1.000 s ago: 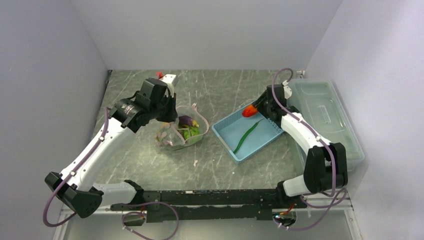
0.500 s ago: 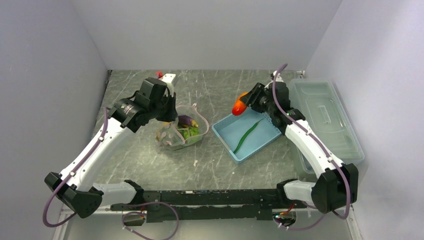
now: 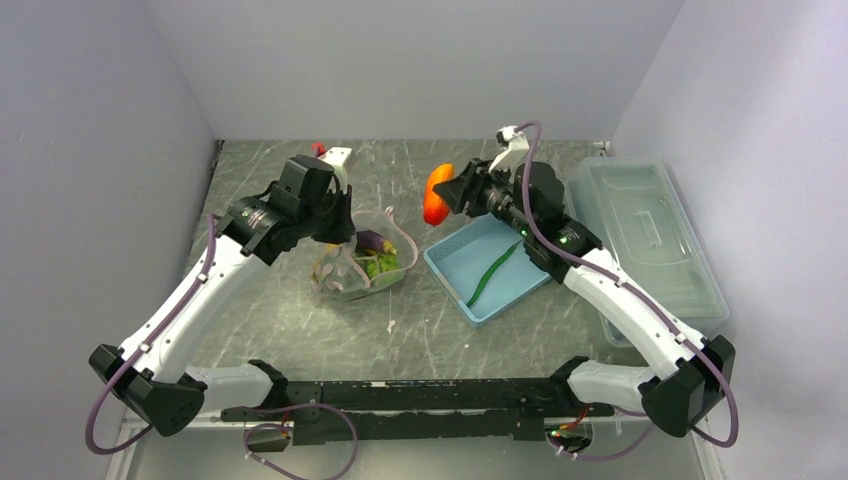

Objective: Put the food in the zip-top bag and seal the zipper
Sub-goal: Place the fake fruit in the zipper food storage bag.

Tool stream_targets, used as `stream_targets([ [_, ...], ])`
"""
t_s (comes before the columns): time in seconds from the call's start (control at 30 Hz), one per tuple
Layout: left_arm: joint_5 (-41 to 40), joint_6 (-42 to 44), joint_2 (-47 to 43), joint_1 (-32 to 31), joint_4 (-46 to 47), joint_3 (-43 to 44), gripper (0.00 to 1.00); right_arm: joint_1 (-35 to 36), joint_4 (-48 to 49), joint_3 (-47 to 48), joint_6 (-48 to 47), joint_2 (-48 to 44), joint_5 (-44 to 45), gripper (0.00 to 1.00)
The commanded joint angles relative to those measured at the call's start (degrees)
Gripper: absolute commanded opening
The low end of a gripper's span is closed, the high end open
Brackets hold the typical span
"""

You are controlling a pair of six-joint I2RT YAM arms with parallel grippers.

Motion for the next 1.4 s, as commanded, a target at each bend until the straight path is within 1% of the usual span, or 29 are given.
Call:
stream_targets([
  [0.0, -0.27, -0.11, -1.16, -0.17, -0.09, 2.85, 0.0, 4.12, 7.67, 1.25, -6.06, -1.91, 1.66, 0.0],
  [0.37, -0.3, 0.32, -0.2, -0.22, -0.87, 5.43, 0.0, 13.4, 18.97, -2.55, -14.29, -1.91, 2.58, 0.0],
  [0.67, -0.95, 0.6, -0.06, -0.23, -1.19, 6.7, 0.0, 20.57, 25.68, -6.59, -20.11, 2.21, 3.91, 0.0],
  [0.83, -0.92, 0.6, -0.28, -0.15, -1.28, 6.44, 0.0, 23.74, 24.83, -7.58, -24.09, 4.49, 5.82, 0.0],
  [1.03, -1.02, 0.6, -0.52, -0.14, -1.41, 6.44, 0.0, 24.83, 24.54, -9.0, -26.13, 6.81, 7.05, 0.0],
  [1.2, -1.28, 0.77, -0.71, -0.16, -1.54, 6.18, 0.0, 25.47, 22.76, -8.93, -25.47, 8.79, 4.7, 0.0],
  [1.37, -0.78, 0.77, -0.72, -0.19, -1.11, 5.61, 0.0, 25.63, 17.54, -5.11, -22.97, 12.48, 2.17, 0.0],
])
